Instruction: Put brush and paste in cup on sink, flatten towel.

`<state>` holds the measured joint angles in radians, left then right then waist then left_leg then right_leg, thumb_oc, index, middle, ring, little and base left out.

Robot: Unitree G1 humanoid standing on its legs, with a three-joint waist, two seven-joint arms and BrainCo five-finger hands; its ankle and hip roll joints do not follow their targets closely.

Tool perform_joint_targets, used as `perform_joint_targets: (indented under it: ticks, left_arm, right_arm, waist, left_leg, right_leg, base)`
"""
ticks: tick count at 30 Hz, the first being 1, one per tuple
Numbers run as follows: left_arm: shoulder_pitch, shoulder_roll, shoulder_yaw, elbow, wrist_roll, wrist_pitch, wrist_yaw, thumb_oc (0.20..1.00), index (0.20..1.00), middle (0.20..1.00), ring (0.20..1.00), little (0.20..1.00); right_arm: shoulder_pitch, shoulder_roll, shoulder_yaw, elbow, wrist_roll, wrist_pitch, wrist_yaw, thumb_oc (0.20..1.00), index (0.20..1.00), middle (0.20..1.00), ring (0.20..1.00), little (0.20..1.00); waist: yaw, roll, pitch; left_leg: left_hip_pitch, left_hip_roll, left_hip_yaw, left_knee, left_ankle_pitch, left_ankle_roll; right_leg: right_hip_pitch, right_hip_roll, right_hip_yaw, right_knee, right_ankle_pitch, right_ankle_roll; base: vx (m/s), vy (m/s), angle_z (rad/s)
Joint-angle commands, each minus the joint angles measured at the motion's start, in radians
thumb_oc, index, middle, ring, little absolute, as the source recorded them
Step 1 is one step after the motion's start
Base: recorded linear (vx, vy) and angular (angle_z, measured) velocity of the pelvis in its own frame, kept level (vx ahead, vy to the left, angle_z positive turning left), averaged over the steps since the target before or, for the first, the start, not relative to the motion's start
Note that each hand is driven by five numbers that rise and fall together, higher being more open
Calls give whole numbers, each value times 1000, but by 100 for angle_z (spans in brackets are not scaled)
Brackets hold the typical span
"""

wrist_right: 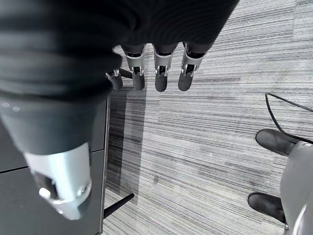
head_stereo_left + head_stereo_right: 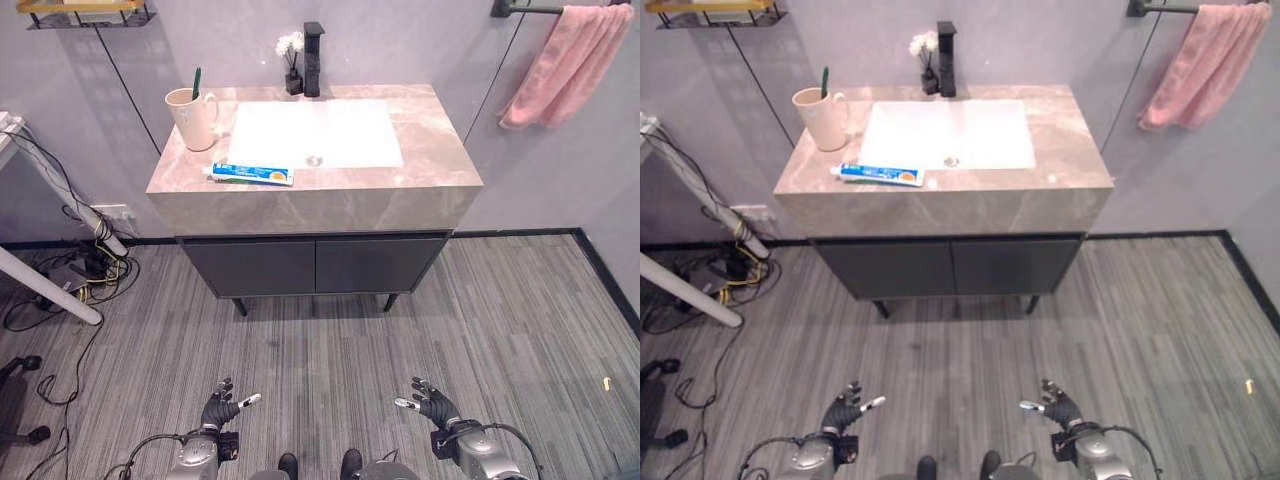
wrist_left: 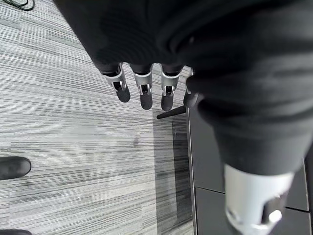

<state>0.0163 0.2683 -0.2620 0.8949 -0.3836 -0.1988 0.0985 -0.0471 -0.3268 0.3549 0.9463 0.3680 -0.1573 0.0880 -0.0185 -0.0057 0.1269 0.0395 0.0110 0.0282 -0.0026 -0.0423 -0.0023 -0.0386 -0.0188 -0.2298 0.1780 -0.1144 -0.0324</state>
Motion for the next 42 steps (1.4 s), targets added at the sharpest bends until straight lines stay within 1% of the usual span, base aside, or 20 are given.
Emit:
perform_joint_targets:
  ticks: [1, 8, 15, 18, 20, 21, 23, 25, 28, 30, 32, 33, 34, 35, 36, 37, 38, 40, 41, 42]
  left_arm:
    - [-36, -3, -30, 8, 20, -27, -17, 1000, 1000, 1000, 1000, 1000]
    - [-89, 22, -7, 44, -5, -26, 4, 1000, 1000, 1000, 1000, 1000]
    - [-97, 23, -8, 15, 2, -30, 10, 1000, 1000, 1000, 1000, 1000]
    - [-98, 25, -15, -12, 8, -38, 17, 1000, 1000, 1000, 1000, 1000]
    - [-100, 25, -21, -11, 13, -39, 19, 1000, 1000, 1000, 1000, 1000]
    - [-105, 19, -26, 8, 22, -38, 28, 1000, 1000, 1000, 1000, 1000]
    - [-117, 23, -36, 4, 35, -39, 44, 1000, 1000, 1000, 1000, 1000]
    - [-119, 26, -32, 9, 45, -37, 49, 1000, 1000, 1000, 1000, 1000]
    - [-102, 28, -23, 0, 41, -34, 46, 1000, 1000, 1000, 1000, 1000]
    - [-92, 38, -13, -2, 44, -38, 53, 1000, 1000, 1000, 1000, 1000]
    - [-91, 42, -16, -4, 45, -36, 52, 1000, 1000, 1000, 1000, 1000]
    - [-91, 58, -31, -15, 73, -30, 53, 1000, 1000, 1000, 1000, 1000]
    - [-91, 58, -31, -15, 73, -30, 53, 1000, 1000, 1000, 1000, 1000]
    - [-87, 67, -36, -21, 86, -27, 49, 1000, 1000, 1000, 1000, 1000]
    - [-77, 80, -46, -59, 96, -24, 38, 1000, 1000, 1000, 1000, 1000]
    - [-76, 80, -46, -60, 96, -24, 38, 1000, 1000, 1000, 1000, 1000]
    - [-64, 99, -54, -98, 118, -23, 25, 1000, 1000, 1000, 1000, 1000]
    - [-60, 106, -63, -90, 146, -20, 17, 1000, 1000, 1000, 1000, 1000]
    - [-65, 102, -70, -87, 155, -16, 12, 1000, 1000, 1000, 1000, 1000]
    - [-71, 101, -59, -70, 151, -22, 23, 1000, 1000, 1000, 1000, 1000]
  right_arm:
    - [-27, -21, -11, 19, 1, -40, -9, 1000, 1000, 1000, 1000, 1000]
    - [18, -19, 33, -106, 25, -49, 13, 1000, 1000, 1000, 1000, 1000]
    - [58, -75, 16, -164, -14, -53, 18, 1000, 1000, 1000, 1000, 1000]
    - [57, -92, 8, -171, -14, -53, 13, 1000, 1000, 1000, 1000, 1000]
    - [53, -91, 7, -160, -18, -53, 8, 1000, 1000, 1000, 1000, 1000]
    - [36, -91, 8, -136, -32, -60, -20, 1000, 1000, 1000, 1000, 1000]
    - [1, -91, 31, -117, -35, -65, -44, 1000, 1000, 1000, 1000, 1000]
    - [-13, -84, 42, -95, -47, -63, -49, 1000, 1000, 1000, 1000, 1000]
    - [-14, -81, 51, -98, -57, -51, -44, 1000, 1000, 1000, 1000, 1000]
    - [-24, -74, 69, -106, -75, -41, -35, 1000, 1000, 1000, 1000, 1000]
    - [-22, -69, 72, -107, -81, -41, -36, 1000, 1000, 1000, 1000, 1000]
    - [0, -53, 58, -114, -93, -35, -29, 1000, 1000, 1000, 1000, 1000]
    - [0, -52, 58, -114, -93, -34, -29, 1000, 1000, 1000, 1000, 1000]
    - [6, -48, 56, -124, -100, -32, -27, 1000, 1000, 1000, 1000, 1000]
    - [12, -44, 49, -142, -95, -35, -23, 1000, 1000, 1000, 1000, 1000]
    - [12, -44, 49, -142, -95, -35, -23, 1000, 1000, 1000, 1000, 1000]
    - [12, -43, 49, -175, -94, -36, -24, 1000, 1000, 1000, 1000, 1000]
    - [9, -39, 53, -181, -95, -38, -20, 1000, 1000, 1000, 1000, 1000]
    - [7, -40, 56, -202, -94, -39, -15, 1000, 1000, 1000, 1000, 1000]
    - [0, -28, 63, -206, -85, -41, -14, 1000, 1000, 1000, 1000, 1000]
  waist:
    - [-5, -13, -25]
    - [-20, -39, -15]
    - [-39, -55, 37]
    - [-37, -48, 67]
    - [-38, -40, 67]
    - [-32, -20, 62]
    - [-16, -6, 75]
    - [-18, 10, 69]
    - [0, 19, 45]
    - [36, 3, 28]
    - [37, -1, 23]
    - [33, -27, 14]
    - [34, -28, 13]
    - [30, -33, 8]
    - [20, -27, 8]
    - [22, -28, 8]
    - [10, -7, 22]
    - [0, 2, 39]
    - [-15, 6, 41]
    - [-10, 3, 44]
  left_leg:
    - [-6, 25, 11, -56, 76, -14]
    - [-74, 57, -22, -20, 92, -36]
    - [-178, 61, -39, 157, 73, -71]
    - [-263, 50, -35, 285, 104, -85]
    - [-269, 59, -18, 232, 118, -81]
    - [-313, 128, 54, 67, 212, -86]
    - [-394, 165, 58, -77, 264, -94]
    - [-408, 201, 128, -85, 278, -109]
    - [-367, 200, 152, -85, 285, -100]
    - [-385, 146, 40, -4, 288, -80]
    - [-393, 133, 27, 31, 280, -77]
    - [-408, 74, 33, 139, 216, -33]
    - [-409, 73, 35, 140, 215, -32]
    - [-397, 55, 43, 142, 192, -16]
    - [-363, 28, 52, 125, 170, 10]
    - [-362, 28, 54, 124, 170, 10]
    - [-303, 13, 60, 95, 145, 36]
    - [-266, -6, 65, 77, 129, 51]
    - [-246, -18, 52, 62, 127, 53]
    - [-198, -23, 77, 28, 117, 59]
  right_leg:
    - [-2, -72, 122, -3, 92, 154]
    - [-27, -19, 152, -39, 78, 112]
    - [-27, -10, 113, -27, 60, 79]
    - [-12, -15, 98, -30, 48, 65]
    - [-4, -15, 89, -38, 43, 71]
    - [11, -13, 73, -54, 34, 82]
    - [32, -13, 95, -48, 4, 91]
    - [61, -12, 102, -50, -17, 101]
    - [100, -17, 124, -52, -43, 119]
    - [137, -52, 177, -24, -71, 130]
    - [135, -63, 184, 2, -74, 134]
    - [107, -120, 208, 122, 25, 171]
    - [106, -122, 209, 124, 24, 171]
    - [82, -140, 218, 178, 99, 178]
    - [47, -162, 226, 292, 256, 183]
    - [46, -163, 228, 293, 256, 183]
    - [-15, -174, 212, 390, 320, 177]
    - [-40, -171, 211, 422, 349, 185]
    - [-63, -106, 241, 414, 296, 174]
    - [-106, -133, 149, 375, 263, 175]
  base:
    - [-29, 9, -5]
    - [-29, -106, -5]
    - [2, -129, 22]
    - [69, -108, 30]
    - [138, 9, 43]
    - [227, 91, 44]
    - [415, 160, 41]
    - [384, 163, 6]
    - [336, 162, -42]
    - [400, 253, -54]
    - [364, 258, -72]
    - [354, 270, -87]
    - [453, 377, -57]
    - [309, 344, 10]
    - [307, 344, 17]
    - [387, 485, 17]
    - [179, 250, 14]
    - [281, 331, 6]
    - [365, 396, -7]
    - [300, 257, -9]
